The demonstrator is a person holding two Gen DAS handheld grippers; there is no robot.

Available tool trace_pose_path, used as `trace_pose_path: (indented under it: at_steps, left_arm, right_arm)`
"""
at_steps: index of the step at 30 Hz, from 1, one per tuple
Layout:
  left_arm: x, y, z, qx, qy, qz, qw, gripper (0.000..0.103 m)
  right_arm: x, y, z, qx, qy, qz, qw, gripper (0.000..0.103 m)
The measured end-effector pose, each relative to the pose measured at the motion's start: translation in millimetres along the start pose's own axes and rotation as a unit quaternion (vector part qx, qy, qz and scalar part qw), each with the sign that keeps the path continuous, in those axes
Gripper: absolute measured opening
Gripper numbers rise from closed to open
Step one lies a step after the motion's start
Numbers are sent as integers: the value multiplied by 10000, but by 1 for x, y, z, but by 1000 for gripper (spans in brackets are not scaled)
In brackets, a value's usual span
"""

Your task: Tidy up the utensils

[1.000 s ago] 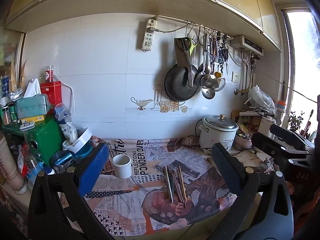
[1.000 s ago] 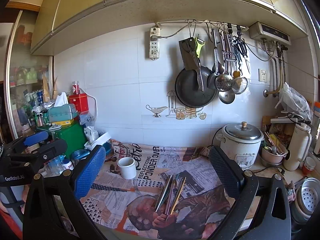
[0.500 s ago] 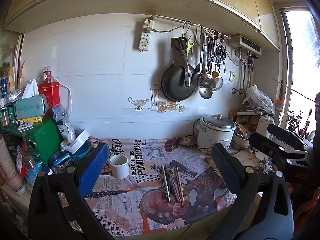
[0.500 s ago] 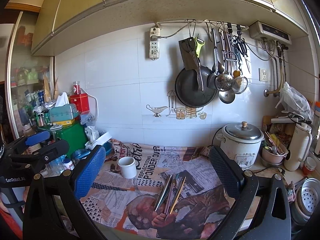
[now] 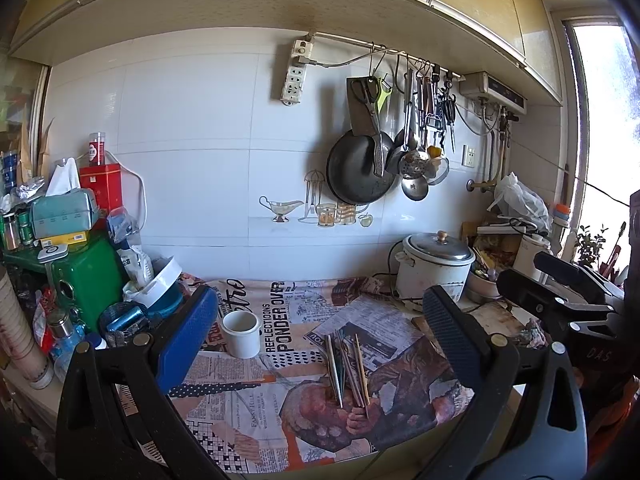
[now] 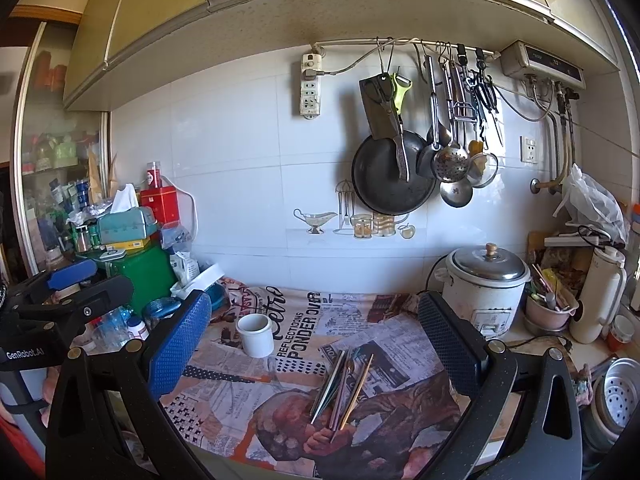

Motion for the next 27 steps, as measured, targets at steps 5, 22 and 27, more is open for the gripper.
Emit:
trace_pose_path:
  at_steps: [5, 22, 27]
  left_arm:
    - [-1, 0, 1, 15, -12, -14, 10000, 103]
    - [-2, 8, 2, -23, -36, 31, 10000, 103]
    - [-10, 21, -1, -111, -75, 132, 9998, 103]
  right_arm:
    - [2, 2, -1, -13, 23, 16, 10000, 103]
    - [2, 9, -3, -55, 19, 16, 10000, 103]
    - [4, 21, -8, -154, 62, 34, 9999, 103]
Point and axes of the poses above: each gripper's, at about its wrist camera, not at the fingertips, and y roughly the way its jaws point, x to its right, z to its top, the point moved 6 cm from there along y, roughly the way its jaws point, and after that the axes turned 14 degrees about -y, right-handed, at the moved point
